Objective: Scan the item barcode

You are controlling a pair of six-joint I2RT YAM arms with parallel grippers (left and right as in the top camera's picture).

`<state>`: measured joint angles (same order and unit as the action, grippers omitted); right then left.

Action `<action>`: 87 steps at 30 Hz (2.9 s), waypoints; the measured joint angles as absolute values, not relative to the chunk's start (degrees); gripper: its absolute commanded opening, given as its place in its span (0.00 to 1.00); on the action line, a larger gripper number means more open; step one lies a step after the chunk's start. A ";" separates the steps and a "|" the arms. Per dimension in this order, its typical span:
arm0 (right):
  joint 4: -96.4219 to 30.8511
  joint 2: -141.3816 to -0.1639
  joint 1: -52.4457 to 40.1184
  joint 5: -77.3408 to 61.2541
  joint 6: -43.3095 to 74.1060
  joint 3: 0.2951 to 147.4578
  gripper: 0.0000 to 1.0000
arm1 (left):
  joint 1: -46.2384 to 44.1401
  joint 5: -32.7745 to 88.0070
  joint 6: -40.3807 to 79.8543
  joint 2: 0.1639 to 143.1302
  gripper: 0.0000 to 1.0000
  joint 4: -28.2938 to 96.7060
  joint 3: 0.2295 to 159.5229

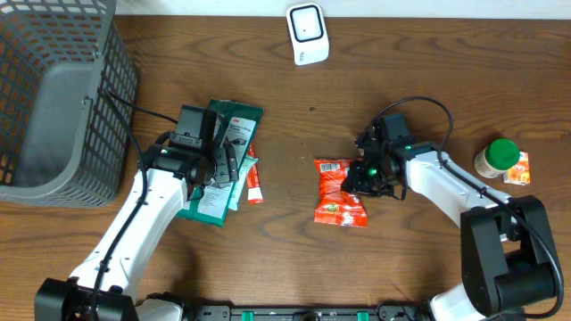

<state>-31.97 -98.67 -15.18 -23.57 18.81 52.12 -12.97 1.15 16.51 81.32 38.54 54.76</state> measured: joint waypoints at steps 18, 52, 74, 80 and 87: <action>-58.11 -84.53 -14.46 -11.53 9.04 79.50 0.01 | -12.97 1.15 16.51 81.32 0.85 38.54 54.76; -92.27 -126.06 -8.95 -5.08 -0.14 138.61 0.60 | -12.97 1.15 16.51 81.32 0.85 38.54 54.76; -36.99 -123.74 0.51 -29.34 -1.04 85.43 0.29 | -12.97 1.15 16.51 81.32 0.85 38.54 54.76; -38.35 -122.48 0.58 -35.14 0.03 82.04 0.01 | -12.97 1.15 16.51 81.32 0.85 38.54 54.76; -40.21 -117.56 2.09 -32.36 -1.72 79.94 0.01 | -12.97 1.15 16.51 81.32 0.85 38.54 54.76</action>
<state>-40.21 -117.56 2.09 -32.36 -1.72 79.94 -12.97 1.15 16.51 81.32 38.54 54.76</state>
